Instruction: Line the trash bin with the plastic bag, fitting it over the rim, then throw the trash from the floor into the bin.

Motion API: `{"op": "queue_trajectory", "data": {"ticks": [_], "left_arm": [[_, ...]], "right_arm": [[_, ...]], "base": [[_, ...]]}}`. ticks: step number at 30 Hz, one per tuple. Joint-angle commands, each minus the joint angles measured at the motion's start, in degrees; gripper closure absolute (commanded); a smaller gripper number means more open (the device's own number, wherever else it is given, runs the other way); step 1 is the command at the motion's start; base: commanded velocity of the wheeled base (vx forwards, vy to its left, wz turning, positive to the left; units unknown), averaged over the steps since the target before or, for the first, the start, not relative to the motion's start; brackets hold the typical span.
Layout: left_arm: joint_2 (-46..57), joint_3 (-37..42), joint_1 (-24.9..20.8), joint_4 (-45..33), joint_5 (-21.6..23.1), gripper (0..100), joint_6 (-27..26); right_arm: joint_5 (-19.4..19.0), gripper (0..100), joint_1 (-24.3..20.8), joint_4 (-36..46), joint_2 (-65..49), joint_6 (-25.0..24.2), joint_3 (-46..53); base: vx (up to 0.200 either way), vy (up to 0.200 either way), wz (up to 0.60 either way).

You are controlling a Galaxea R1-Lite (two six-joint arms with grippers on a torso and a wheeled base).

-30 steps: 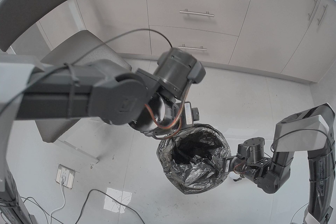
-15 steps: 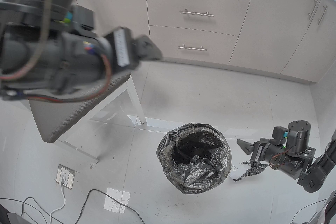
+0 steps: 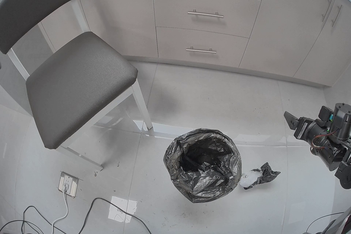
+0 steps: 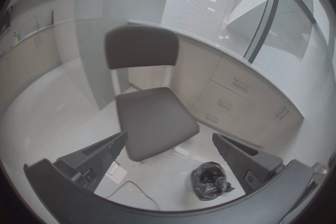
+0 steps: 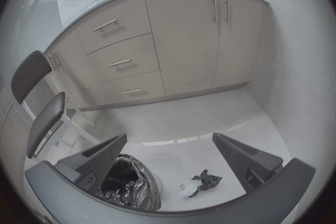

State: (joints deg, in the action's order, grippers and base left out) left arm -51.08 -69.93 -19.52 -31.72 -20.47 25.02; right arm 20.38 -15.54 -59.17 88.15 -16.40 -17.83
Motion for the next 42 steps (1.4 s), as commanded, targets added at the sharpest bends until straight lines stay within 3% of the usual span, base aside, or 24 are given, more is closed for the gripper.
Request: {"op": "queue_trajectory", "data": {"ticks": [1, 7, 12, 16, 19, 27, 30, 42], "left_arm": [[28.75, 20.62, 14.6, -0.27, 0.17, 0, -9.37], [46.24, 37.49, 24.26, 2.1, 0.34, 0, -19.04], [45.89, 46.37, 24.0, 14.32, 0.69, 0, -18.95], [46.42, 59.73, 22.68, 25.57, 3.51, 0, -25.72], [49.41, 69.93, 18.73, 35.67, 5.44, 0, -28.09], [50.46, 69.22, 19.08, 32.69, 13.79, 0, -22.64], [51.08, 69.93, 19.34, 31.81, 20.73, 0, -24.75], [50.9, 69.84, 19.43, 31.81, 19.06, 0, -22.03]], "right_arm": [[3.61, 0, 2.01, 1.6, -8.61, 5.5, 1.49], [6.34, 0, 2.01, 1.25, -6.06, 5.94, 0.96], [6.34, 0, 1.39, 1.34, -4.74, 6.03, -0.09], [5.98, 0, 1.39, 1.43, -3.51, 6.38, -0.45], [5.9, 0, 2.1, 1.43, -2.02, 6.38, -0.89], [5.81, 0, 4.21, 1.34, 5.89, 7.43, -4.93], [5.81, 0, 5.17, 1.25, 12.05, 7.17, -8.88], [5.81, 0, 11.24, 4.24, 33.58, 6.55, -26.64]], "base": [[0.0, 0.0, 0.0], [0.0, 0.0, 0.0], [0.0, 0.0, 0.0], [0.0, 0.0, 0.0], [0.0, 0.0, 0.0], [0.0, 0.0, 0.0], [0.0, 0.0, 0.0], [0.0, 0.0, 0.0]]}}
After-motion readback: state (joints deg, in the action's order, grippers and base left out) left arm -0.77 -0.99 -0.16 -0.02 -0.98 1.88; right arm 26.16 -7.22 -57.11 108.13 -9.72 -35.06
